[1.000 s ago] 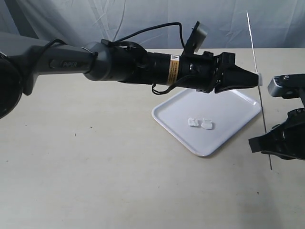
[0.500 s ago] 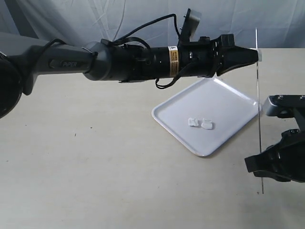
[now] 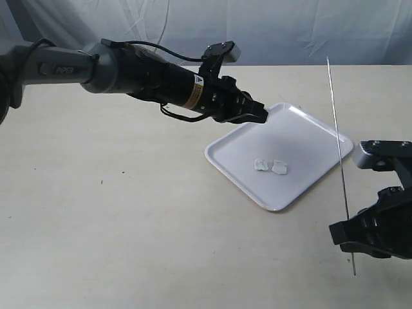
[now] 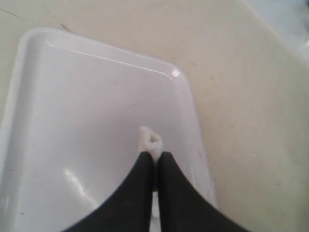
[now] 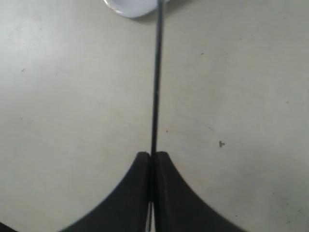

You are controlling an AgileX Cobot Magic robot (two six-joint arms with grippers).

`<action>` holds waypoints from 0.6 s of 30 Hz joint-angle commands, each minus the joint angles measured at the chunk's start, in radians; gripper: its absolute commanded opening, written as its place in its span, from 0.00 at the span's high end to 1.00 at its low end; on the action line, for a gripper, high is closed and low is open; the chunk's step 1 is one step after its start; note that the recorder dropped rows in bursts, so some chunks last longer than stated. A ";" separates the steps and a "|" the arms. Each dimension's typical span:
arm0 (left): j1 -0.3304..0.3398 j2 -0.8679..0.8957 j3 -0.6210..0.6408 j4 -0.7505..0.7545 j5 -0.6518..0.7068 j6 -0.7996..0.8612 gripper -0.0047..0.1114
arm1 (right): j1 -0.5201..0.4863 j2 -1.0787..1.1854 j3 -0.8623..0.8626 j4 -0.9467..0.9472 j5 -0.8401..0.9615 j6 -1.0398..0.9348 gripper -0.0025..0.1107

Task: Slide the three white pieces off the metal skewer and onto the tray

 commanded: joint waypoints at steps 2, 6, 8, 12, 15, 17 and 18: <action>-0.038 0.020 0.007 0.013 0.112 -0.019 0.96 | 0.002 -0.009 0.002 0.005 -0.007 -0.016 0.98; -0.044 0.057 0.007 0.013 0.103 -0.046 0.96 | 0.002 -0.009 0.002 0.006 -0.007 -0.018 0.98; -0.047 0.069 0.007 0.013 0.101 -0.046 0.96 | 0.002 -0.009 0.002 0.008 -0.001 -0.020 0.98; -0.047 0.086 0.007 0.013 0.100 -0.046 0.87 | 0.002 -0.009 0.002 0.008 0.004 -0.020 0.98; -0.047 0.088 0.007 0.013 0.107 -0.046 0.72 | 0.002 -0.009 0.002 0.013 -0.001 -0.024 0.98; -0.047 0.088 0.007 0.013 0.110 -0.046 0.63 | 0.002 -0.009 0.000 0.013 -0.013 -0.026 0.98; -0.047 0.088 0.007 0.013 0.110 -0.046 0.59 | 0.002 -0.009 -0.007 0.013 -0.018 -0.026 0.98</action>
